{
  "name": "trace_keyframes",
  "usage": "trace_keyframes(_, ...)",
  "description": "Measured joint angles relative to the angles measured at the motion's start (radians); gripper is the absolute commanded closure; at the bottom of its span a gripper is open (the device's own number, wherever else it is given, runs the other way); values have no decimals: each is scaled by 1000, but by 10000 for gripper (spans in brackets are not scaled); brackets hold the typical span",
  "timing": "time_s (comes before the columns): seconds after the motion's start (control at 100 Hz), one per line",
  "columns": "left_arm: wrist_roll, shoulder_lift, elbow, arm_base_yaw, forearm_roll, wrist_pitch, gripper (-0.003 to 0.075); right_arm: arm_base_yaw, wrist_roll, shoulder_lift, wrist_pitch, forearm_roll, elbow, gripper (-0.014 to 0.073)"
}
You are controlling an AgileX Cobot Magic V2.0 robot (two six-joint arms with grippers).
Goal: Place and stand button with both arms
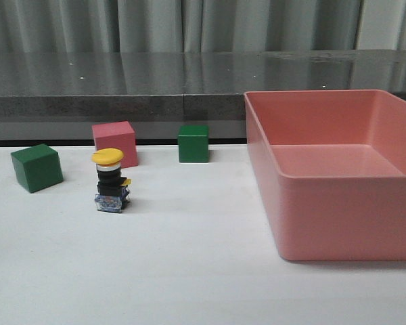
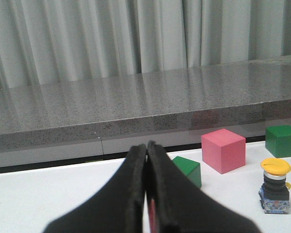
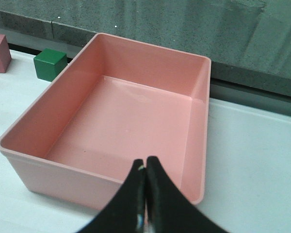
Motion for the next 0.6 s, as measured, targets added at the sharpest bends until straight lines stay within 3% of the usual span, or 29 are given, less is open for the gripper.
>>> trace_keyframes(0.48,0,0,0,0,0,0,740,0,1,-2,-4,-8,15,655)
trace_keyframes(0.6,0,0,0,0,0,0,740,19,73,-39,-47,-73,53,655)
